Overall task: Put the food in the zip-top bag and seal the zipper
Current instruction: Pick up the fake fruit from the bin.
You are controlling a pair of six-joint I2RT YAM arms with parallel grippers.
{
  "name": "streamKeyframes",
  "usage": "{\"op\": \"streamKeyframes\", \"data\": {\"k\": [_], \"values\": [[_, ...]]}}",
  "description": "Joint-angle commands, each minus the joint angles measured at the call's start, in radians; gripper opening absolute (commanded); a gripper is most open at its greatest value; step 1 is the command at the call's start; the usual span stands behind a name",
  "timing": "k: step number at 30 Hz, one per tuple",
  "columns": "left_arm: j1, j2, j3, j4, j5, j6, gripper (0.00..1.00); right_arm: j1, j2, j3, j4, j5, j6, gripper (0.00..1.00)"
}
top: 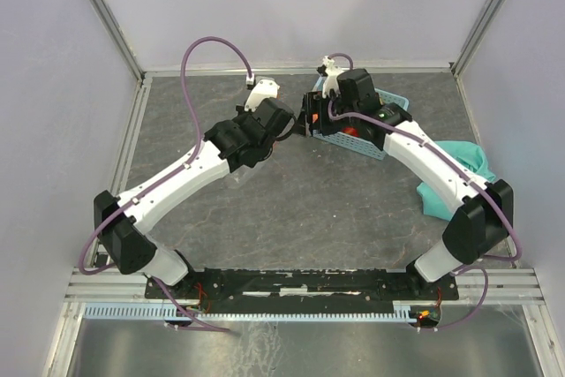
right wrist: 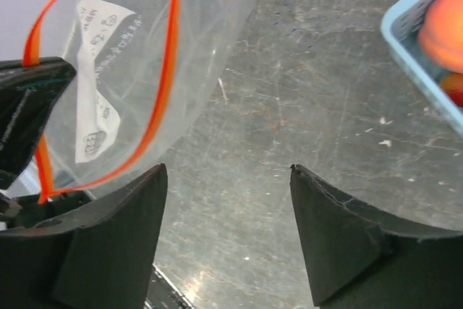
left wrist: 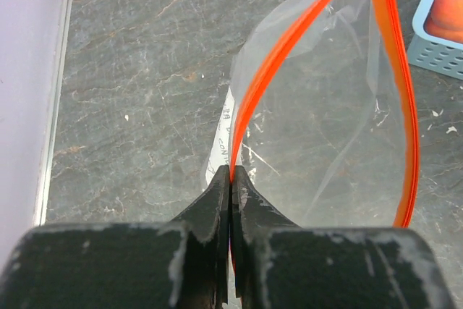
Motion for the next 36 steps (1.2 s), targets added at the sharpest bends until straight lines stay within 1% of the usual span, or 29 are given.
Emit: {"op": "streamKeyframes", "data": {"k": [1,3,7,11,16,23,26,29,36], "values": [[0.018,-0.037,-0.020,0.095,0.002,0.096,0.03,-0.058,-0.028,0.036,0.031,-0.008,-0.124,0.83],[0.023,-0.032,-0.027,0.107,0.014,0.116,0.03,-0.092,-0.025,0.035,0.021,0.008,-0.144,1.00],[0.026,-0.023,-0.038,0.123,0.032,0.141,0.03,-0.145,-0.008,0.039,-0.006,0.135,-0.221,0.99],[0.026,-0.035,-0.077,0.173,0.065,0.176,0.03,-0.192,0.052,0.069,-0.042,0.344,-0.263,0.99],[0.029,-0.031,-0.087,0.182,0.117,0.200,0.03,-0.247,0.155,0.116,-0.026,0.426,-0.347,0.99],[0.028,-0.057,-0.142,0.215,0.186,0.196,0.03,-0.332,0.314,0.221,-0.004,0.394,-0.445,0.99],[0.030,-0.050,-0.172,0.238,0.180,0.204,0.03,-0.369,0.370,0.250,0.008,0.351,-0.463,0.99],[0.028,-0.032,-0.159,0.232,0.176,0.193,0.03,-0.400,0.431,0.315,-0.030,0.313,-0.479,0.99],[0.030,-0.029,-0.159,0.218,0.178,0.183,0.03,-0.432,0.543,0.375,0.017,0.263,-0.505,0.99]]}}
